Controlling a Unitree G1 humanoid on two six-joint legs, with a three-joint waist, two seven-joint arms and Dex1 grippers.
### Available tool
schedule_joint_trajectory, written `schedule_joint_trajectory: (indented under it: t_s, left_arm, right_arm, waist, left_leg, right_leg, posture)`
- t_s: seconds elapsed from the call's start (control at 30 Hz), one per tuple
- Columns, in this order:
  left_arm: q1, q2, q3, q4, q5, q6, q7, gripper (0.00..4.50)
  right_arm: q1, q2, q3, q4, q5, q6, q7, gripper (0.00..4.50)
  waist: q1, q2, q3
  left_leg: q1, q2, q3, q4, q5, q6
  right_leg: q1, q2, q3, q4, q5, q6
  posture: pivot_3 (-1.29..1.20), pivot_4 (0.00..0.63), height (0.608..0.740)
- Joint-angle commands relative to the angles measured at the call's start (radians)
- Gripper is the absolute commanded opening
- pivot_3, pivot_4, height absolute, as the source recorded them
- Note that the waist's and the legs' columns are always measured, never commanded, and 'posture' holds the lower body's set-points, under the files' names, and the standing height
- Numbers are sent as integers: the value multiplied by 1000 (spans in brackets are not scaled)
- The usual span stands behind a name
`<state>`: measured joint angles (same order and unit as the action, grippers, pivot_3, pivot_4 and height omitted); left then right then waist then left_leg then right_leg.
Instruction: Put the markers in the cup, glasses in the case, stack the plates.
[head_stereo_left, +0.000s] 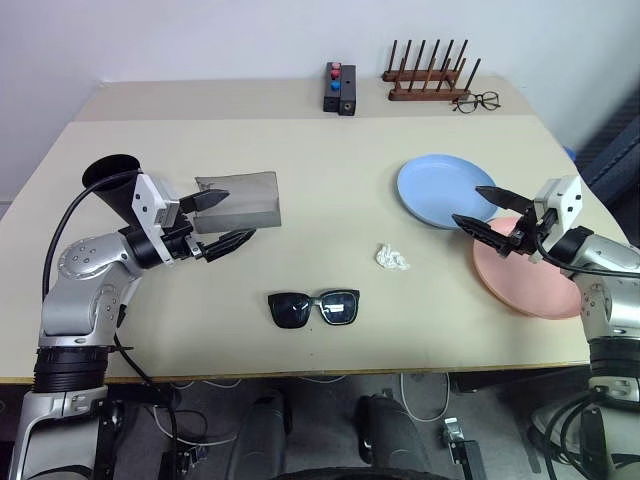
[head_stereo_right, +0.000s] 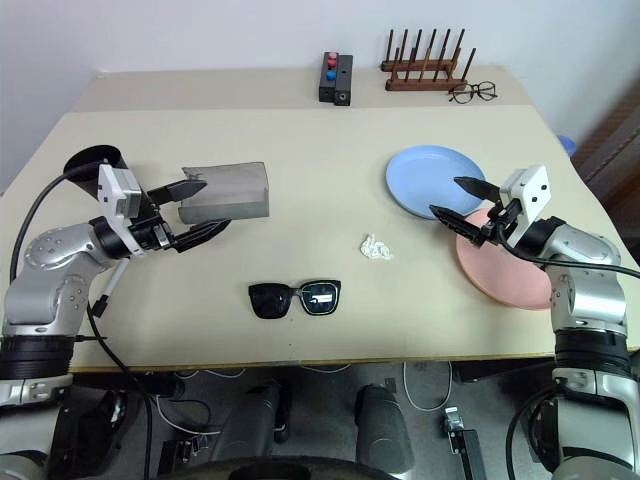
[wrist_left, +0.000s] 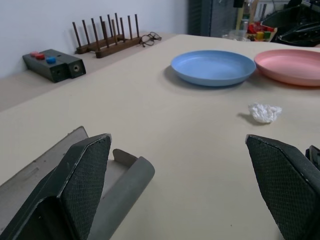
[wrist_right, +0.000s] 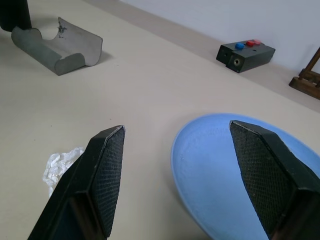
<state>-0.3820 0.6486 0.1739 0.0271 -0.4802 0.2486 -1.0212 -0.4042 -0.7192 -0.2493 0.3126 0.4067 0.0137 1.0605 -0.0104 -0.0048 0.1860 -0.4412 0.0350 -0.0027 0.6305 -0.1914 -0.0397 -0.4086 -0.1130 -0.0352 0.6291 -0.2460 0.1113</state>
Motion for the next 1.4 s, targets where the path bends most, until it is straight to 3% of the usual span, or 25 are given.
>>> schedule_joint_trajectory:
  t_s: [0.03,0.43,1.1,1.2,1.4]
  left_arm:
    - [-27,1,7,-17,-13,-7,-2,4500]
    - [-62,-1,28,73,0,-48,-23,4500]
    - [74,66,144,-68,-48,-2,43,4500]
    - [99,96,176,-93,-67,42,57,4500]
    - [266,181,295,-203,-142,302,153,4500]
  right_arm:
    - [-11,-5,-17,-21,8,-16,-4,3375]
    - [-26,12,19,-94,5,6,-34,3375]
    - [-161,166,165,-22,-44,-26,-25,3375]
    - [-172,178,174,-28,-46,-19,-23,3375]
    - [-142,174,232,-188,-8,138,5,3375]
  waist:
    - [0,0,0]
    - [-2,0,0]
    - [-3,0,0]
    - [-3,0,0]
    - [-10,1,0]
  left_leg:
    - [0,0,0,0,0,0]
    - [0,0,0,0,0,0]
    - [0,0,0,0,0,0]
    - [0,0,0,-1,0,0]
    - [0,1,0,-3,0,0]
  right_leg:
    - [0,0,0,0,0,0]
    - [0,0,0,0,0,0]
    - [0,0,0,0,0,0]
    - [0,0,0,0,0,0]
    - [-2,0,0,1,0,0]
  posture:
    - [0,150,740]
    - [0,150,740]
    - [0,150,740]
    - [0,150,740]
    - [0,150,740]
